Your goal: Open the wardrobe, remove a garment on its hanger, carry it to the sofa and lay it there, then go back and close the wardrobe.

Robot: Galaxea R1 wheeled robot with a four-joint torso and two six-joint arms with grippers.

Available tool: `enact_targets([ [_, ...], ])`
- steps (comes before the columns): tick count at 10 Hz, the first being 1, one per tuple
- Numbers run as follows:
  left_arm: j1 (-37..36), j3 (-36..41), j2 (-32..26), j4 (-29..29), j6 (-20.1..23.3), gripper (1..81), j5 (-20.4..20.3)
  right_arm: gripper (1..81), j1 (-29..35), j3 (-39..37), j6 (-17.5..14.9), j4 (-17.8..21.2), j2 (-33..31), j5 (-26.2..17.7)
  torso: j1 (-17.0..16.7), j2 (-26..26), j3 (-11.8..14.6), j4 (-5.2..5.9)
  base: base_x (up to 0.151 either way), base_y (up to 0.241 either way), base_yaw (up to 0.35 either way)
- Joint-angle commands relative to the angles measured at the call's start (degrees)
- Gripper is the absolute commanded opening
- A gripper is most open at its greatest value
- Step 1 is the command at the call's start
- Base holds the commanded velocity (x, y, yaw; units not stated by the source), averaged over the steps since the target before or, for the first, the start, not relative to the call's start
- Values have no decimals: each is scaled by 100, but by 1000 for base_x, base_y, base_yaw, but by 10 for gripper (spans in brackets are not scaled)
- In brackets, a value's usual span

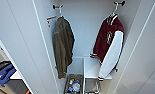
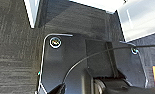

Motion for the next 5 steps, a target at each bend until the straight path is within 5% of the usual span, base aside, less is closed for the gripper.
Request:
enact_targets([
  [1, 96, -450, 421, 303, 55, 811, 1017, 811, -272, -43, 33, 513, 247, -259, 0, 0, 0, 0, 0, 0, 0],
  [5, 158, -679, 746, 303, 55, 811, 1386, 811, -545, -280, 16, 628, 634, -312, -2, -5, 2, 0, 0, 0, 0],
])
